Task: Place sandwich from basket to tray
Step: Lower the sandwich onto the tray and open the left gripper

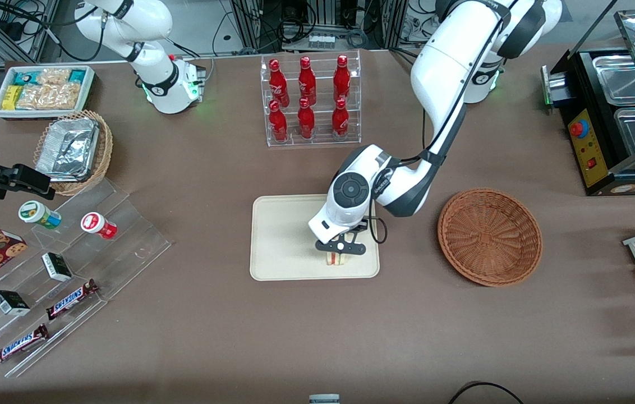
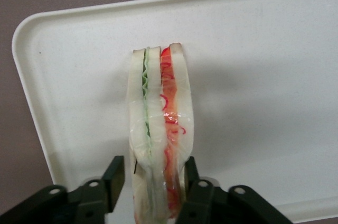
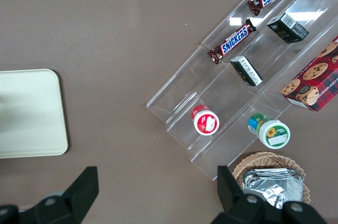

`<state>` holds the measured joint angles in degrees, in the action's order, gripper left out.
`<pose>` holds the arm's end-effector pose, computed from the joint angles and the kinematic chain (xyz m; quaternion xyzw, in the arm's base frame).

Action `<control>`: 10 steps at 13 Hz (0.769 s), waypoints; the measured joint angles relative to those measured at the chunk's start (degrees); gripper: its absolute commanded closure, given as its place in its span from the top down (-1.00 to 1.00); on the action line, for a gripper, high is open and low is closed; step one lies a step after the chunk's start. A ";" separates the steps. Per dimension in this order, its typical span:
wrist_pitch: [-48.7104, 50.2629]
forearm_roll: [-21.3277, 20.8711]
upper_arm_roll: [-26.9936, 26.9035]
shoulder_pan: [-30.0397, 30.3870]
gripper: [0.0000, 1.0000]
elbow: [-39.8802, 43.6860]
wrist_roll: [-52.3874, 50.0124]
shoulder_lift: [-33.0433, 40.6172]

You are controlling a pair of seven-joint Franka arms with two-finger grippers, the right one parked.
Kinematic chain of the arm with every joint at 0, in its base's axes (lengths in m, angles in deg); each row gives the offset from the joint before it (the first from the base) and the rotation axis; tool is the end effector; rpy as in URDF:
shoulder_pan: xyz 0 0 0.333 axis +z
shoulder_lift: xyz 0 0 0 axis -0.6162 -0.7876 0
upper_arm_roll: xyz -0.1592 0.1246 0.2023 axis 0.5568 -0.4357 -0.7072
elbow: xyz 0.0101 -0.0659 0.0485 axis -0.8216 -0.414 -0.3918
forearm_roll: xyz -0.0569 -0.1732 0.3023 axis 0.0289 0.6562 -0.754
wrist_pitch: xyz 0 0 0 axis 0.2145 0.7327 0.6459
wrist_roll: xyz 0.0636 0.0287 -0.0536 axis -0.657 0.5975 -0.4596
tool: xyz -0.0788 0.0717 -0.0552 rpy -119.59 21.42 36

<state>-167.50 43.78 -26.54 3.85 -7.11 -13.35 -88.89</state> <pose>0.5108 -0.4311 0.2281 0.9970 -0.0566 -0.0431 0.0298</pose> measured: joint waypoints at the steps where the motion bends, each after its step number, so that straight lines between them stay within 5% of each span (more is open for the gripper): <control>1: 0.00 0.00 0.00 0.01 1.00 0.13 0.00 0.00; 10: 0.61 -0.02 -3.92 0.57 1.00 3.13 0.15 3.66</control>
<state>-166.89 43.76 -30.46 4.41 -3.98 -13.20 -85.23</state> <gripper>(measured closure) 0.000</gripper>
